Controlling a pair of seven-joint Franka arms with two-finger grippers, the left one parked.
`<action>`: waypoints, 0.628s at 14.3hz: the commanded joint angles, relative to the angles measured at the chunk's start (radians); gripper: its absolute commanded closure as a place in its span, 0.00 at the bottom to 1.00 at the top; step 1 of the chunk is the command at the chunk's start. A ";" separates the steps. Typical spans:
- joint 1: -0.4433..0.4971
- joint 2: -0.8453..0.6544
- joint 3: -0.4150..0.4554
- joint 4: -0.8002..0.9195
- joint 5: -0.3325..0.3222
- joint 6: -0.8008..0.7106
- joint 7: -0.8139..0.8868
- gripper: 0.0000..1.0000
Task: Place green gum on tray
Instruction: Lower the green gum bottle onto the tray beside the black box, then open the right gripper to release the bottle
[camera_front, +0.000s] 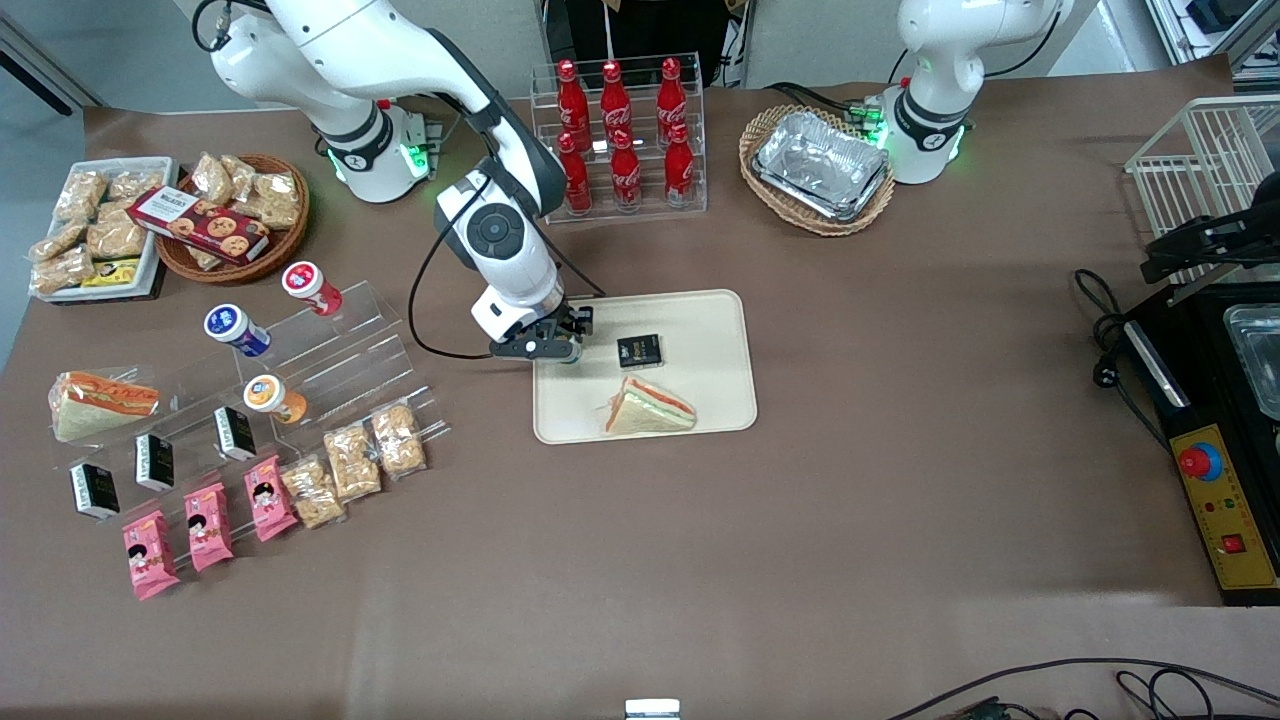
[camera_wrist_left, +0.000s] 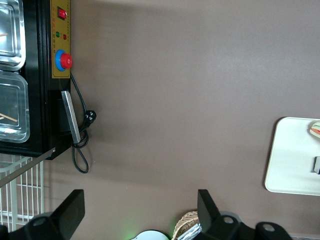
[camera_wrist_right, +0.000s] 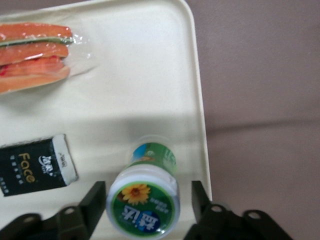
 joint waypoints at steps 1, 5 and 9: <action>-0.013 -0.023 -0.016 0.006 0.014 0.008 -0.003 0.00; -0.169 -0.199 -0.039 0.010 0.013 -0.197 -0.177 0.00; -0.355 -0.345 -0.040 0.065 0.011 -0.404 -0.366 0.00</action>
